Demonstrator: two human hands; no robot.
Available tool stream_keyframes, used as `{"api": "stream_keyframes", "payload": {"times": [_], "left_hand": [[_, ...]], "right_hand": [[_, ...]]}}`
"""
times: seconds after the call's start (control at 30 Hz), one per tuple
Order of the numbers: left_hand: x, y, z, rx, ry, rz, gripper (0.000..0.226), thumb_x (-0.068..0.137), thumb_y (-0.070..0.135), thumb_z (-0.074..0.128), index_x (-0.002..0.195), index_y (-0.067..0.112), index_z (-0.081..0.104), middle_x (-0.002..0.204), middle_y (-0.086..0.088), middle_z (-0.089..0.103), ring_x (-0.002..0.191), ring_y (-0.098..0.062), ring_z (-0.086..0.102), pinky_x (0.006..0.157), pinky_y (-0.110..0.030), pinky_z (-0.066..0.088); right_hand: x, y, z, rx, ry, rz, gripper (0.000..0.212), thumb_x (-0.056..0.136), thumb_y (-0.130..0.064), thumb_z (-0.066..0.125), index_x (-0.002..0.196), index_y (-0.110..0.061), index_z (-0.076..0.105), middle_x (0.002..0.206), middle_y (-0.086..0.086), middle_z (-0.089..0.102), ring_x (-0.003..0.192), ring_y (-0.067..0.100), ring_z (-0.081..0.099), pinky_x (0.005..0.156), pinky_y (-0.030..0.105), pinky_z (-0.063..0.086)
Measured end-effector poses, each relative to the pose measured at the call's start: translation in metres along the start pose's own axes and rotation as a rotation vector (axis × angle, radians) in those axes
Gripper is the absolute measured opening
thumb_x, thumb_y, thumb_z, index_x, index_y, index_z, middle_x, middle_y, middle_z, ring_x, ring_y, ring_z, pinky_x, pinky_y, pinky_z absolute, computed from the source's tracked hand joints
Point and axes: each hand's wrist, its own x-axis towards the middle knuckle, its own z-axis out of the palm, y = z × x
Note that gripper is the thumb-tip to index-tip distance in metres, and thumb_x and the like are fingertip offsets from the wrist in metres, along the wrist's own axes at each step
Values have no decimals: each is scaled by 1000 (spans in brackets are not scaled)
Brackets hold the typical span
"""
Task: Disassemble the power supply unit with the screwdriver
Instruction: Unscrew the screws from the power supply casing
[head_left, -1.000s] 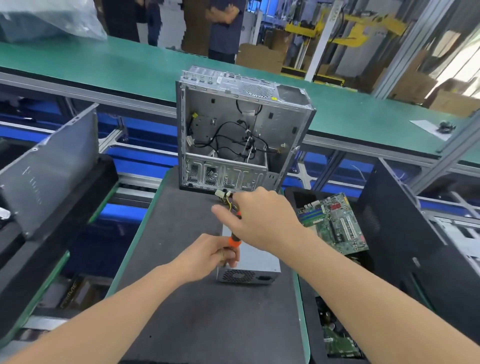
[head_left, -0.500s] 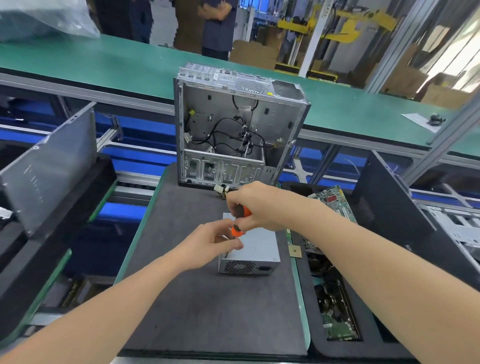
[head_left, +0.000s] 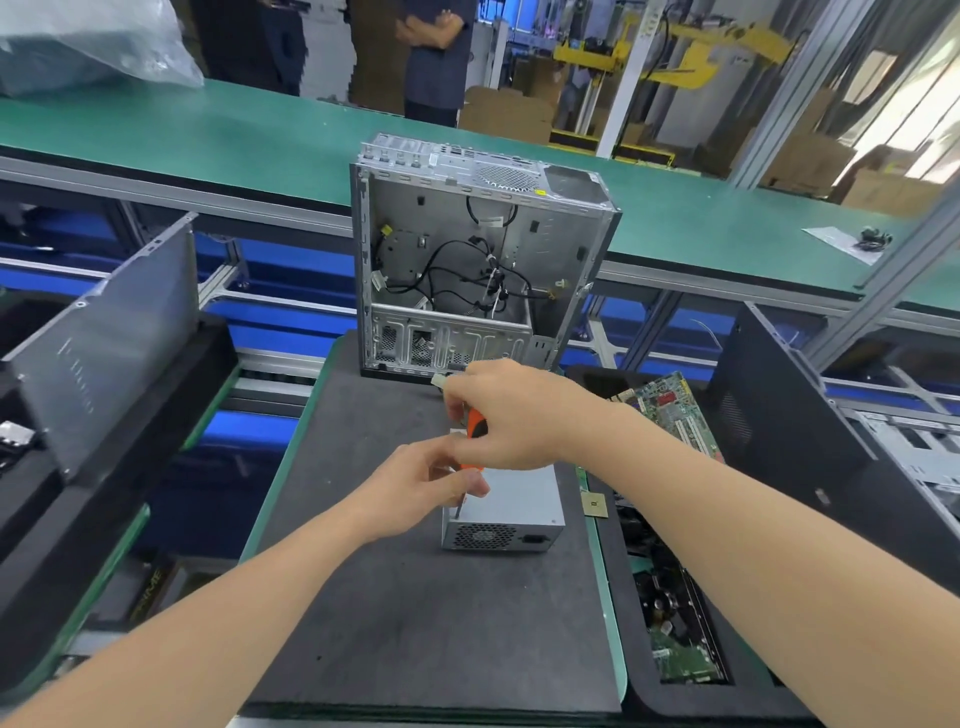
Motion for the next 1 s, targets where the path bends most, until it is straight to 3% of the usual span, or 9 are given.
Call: {"api": "stream_keyframes", "payload": {"times": [0.1, 0.2, 0.27, 0.33, 0.4, 0.5, 0.6, 0.87, 1.0], "left_hand": [[0, 1, 1, 6, 1, 1, 17, 95, 50, 67, 111, 43, 71, 107, 3, 79, 104, -23, 74, 97, -48, 59], [0, 3, 3, 9, -16, 33, 25, 94, 53, 67, 116, 43, 69, 107, 3, 78, 102, -21, 74, 96, -47, 59], [-1, 4, 3, -13, -19, 36, 29, 93, 53, 68, 118, 40, 69, 108, 2, 77, 103, -20, 74, 97, -49, 59], [-2, 2, 3, -28, -30, 42, 30, 95, 51, 66, 122, 39, 69, 108, 2, 76, 106, -17, 73, 98, -48, 58], [-2, 0, 2, -39, -37, 39, 26, 99, 48, 65, 123, 39, 69, 109, 1, 77, 110, -17, 73, 100, -48, 58], [-1, -1, 0, -53, -45, 30, 27, 99, 50, 66, 123, 40, 68, 113, 1, 77, 114, -18, 72, 100, -48, 58], [1, -1, -2, -73, -53, 27, 31, 94, 57, 69, 120, 41, 69, 114, 1, 77, 114, -18, 72, 99, -47, 59], [4, -8, -1, -66, -19, 29, 18, 94, 47, 68, 110, 40, 71, 109, -1, 78, 111, -19, 73, 94, -45, 62], [5, -9, 0, -51, -12, 22, 23, 95, 54, 69, 112, 39, 72, 107, 0, 78, 110, -19, 73, 93, -45, 62]], "right_hand": [[2, -8, 5, -227, 160, 250, 53, 92, -73, 40, 77, -22, 44, 72, -2, 44, 65, 25, 50, 56, 32, 37], [5, -12, 8, -98, 73, 342, 50, 97, -58, 49, 67, -23, 30, 68, -1, 41, 50, 17, 41, 55, 31, 42], [7, -12, 8, -9, 13, 288, 39, 96, -46, 57, 71, -19, 43, 69, -1, 49, 48, 15, 47, 58, 31, 49], [8, -11, 5, 29, -41, 218, 27, 92, -39, 64, 81, -16, 57, 70, -1, 54, 55, 20, 56, 56, 31, 50], [8, -8, 3, 58, -87, 163, 15, 84, -30, 69, 80, -20, 59, 74, -4, 55, 68, 23, 61, 57, 34, 50], [6, -4, -1, 83, -137, 72, 10, 80, -20, 71, 83, -21, 61, 76, -9, 58, 77, 21, 63, 64, 39, 57], [6, 0, -6, 124, -178, 16, 14, 81, -16, 73, 93, -19, 67, 80, -8, 63, 78, 15, 61, 62, 35, 55], [3, 1, -5, 65, -147, -55, 20, 82, -25, 73, 100, -22, 65, 94, -4, 58, 93, 15, 53, 76, 40, 55], [0, -3, 0, 17, 48, 112, 34, 87, -56, 58, 93, -22, 54, 85, -4, 53, 85, 24, 58, 64, 38, 51]]}}
